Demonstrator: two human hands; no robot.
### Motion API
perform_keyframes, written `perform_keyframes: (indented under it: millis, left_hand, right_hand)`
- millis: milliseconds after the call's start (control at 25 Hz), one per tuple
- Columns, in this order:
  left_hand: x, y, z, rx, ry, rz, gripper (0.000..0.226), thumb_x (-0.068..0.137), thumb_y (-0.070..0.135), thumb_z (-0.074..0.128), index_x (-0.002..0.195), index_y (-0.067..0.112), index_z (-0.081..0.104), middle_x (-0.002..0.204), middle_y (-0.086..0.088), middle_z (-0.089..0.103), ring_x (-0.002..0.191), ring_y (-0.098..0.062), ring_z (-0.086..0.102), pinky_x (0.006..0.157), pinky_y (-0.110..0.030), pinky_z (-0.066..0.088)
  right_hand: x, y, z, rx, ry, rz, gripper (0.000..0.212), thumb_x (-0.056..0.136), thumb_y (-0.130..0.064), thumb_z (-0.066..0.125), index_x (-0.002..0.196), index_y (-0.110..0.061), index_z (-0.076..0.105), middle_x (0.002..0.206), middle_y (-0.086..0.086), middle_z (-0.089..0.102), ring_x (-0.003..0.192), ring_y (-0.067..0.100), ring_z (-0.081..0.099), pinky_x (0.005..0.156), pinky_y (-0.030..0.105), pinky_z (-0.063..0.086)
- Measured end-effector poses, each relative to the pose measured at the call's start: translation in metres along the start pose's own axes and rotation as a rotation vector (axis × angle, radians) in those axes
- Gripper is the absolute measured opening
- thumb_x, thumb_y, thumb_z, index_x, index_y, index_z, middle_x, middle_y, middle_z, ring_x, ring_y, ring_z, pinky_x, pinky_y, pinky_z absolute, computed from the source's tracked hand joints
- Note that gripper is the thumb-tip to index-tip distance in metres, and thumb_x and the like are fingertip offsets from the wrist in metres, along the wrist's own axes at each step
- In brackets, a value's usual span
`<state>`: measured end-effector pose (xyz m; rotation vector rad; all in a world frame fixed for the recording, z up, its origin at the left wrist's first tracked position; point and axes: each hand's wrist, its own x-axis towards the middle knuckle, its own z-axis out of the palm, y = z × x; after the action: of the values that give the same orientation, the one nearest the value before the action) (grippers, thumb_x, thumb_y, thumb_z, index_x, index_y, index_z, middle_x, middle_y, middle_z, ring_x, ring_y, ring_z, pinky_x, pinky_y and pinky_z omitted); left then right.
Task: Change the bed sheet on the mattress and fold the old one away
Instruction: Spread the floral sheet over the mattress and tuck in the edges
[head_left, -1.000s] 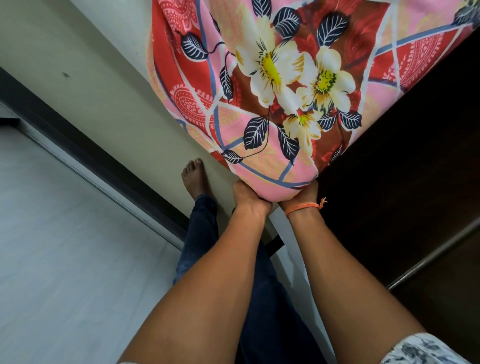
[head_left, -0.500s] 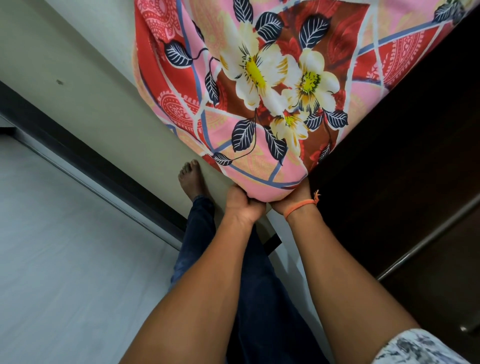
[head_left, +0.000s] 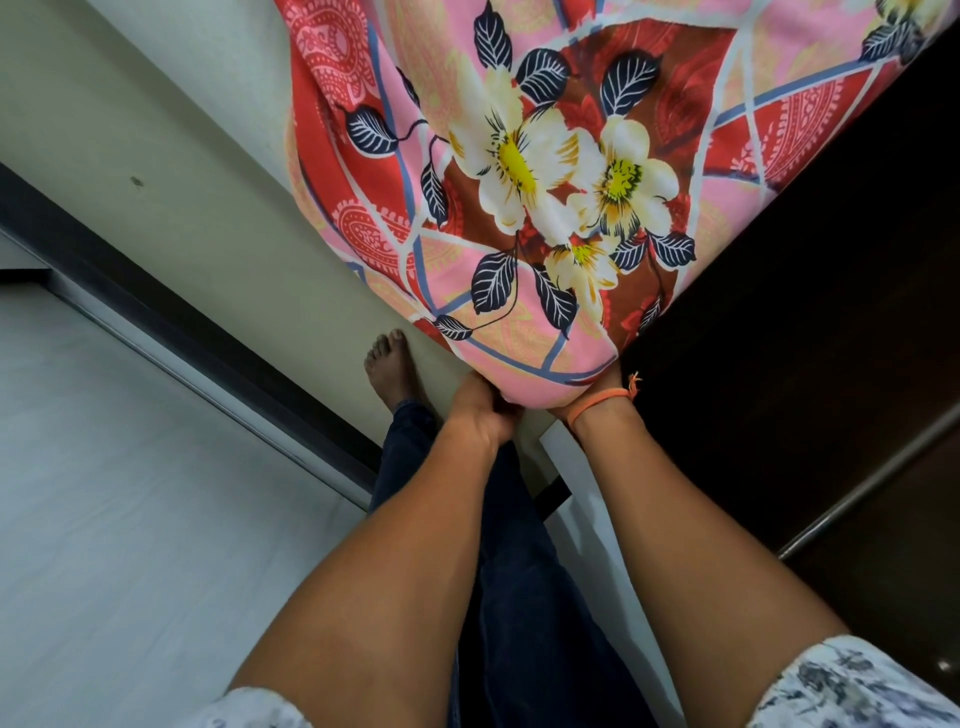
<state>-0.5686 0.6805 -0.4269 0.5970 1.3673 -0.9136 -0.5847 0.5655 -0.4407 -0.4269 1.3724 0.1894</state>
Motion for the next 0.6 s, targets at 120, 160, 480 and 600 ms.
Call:
perform_keyframes:
  millis: [120,160,480,600]
  left_hand:
    - [0.002,-0.005,0.003,-0.077,-0.017,0.022,0.043,0.094,0.037,0.051,0.132,0.02,0.061,0.132,-0.014,0.063,0.123,-0.037,0.058,0.101,-0.055,0.048]
    - [0.0,-0.008,0.006,-0.094,0.001,0.028,0.045,0.092,0.04,0.051,0.132,0.021,0.062,0.132,-0.014,0.063,0.124,-0.038,0.057,0.104,-0.057,0.045]
    - [-0.084,0.008,0.059,0.201,0.46,0.585,0.053,0.1,0.052,0.032,0.125,0.012,0.055,0.121,-0.005,0.059,0.121,-0.025,0.055,0.091,-0.029,0.049]
    - [-0.1,-0.003,0.069,0.806,0.474,0.817,0.072,0.101,0.043,0.037,0.156,0.004,0.011,0.16,-0.025,0.016,0.147,-0.035,0.021,0.118,-0.046,0.025]
  right_hand:
    - [-0.005,-0.001,0.005,-0.046,0.078,-0.004,0.038,0.101,-0.047,0.035,0.111,-0.021,0.061,0.113,0.005,0.064,0.106,0.03,0.056,0.107,0.047,0.038]
    - [-0.005,0.001,0.004,-0.062,0.145,-0.042,0.036,0.101,-0.044,0.036,0.109,-0.02,0.062,0.11,0.006,0.064,0.102,0.03,0.057,0.106,0.047,0.04]
    - [-0.063,-0.019,0.036,-0.27,0.476,-0.526,0.066,0.096,-0.062,0.028,0.141,-0.016,0.044,0.137,0.005,0.049,0.128,0.024,0.047,0.108,0.035,0.035]
    - [-0.086,0.002,0.065,-1.005,0.573,-0.876,0.074,0.097,-0.056,0.029,0.153,-0.009,0.018,0.159,0.018,0.013,0.146,0.032,0.017,0.114,0.036,0.019]
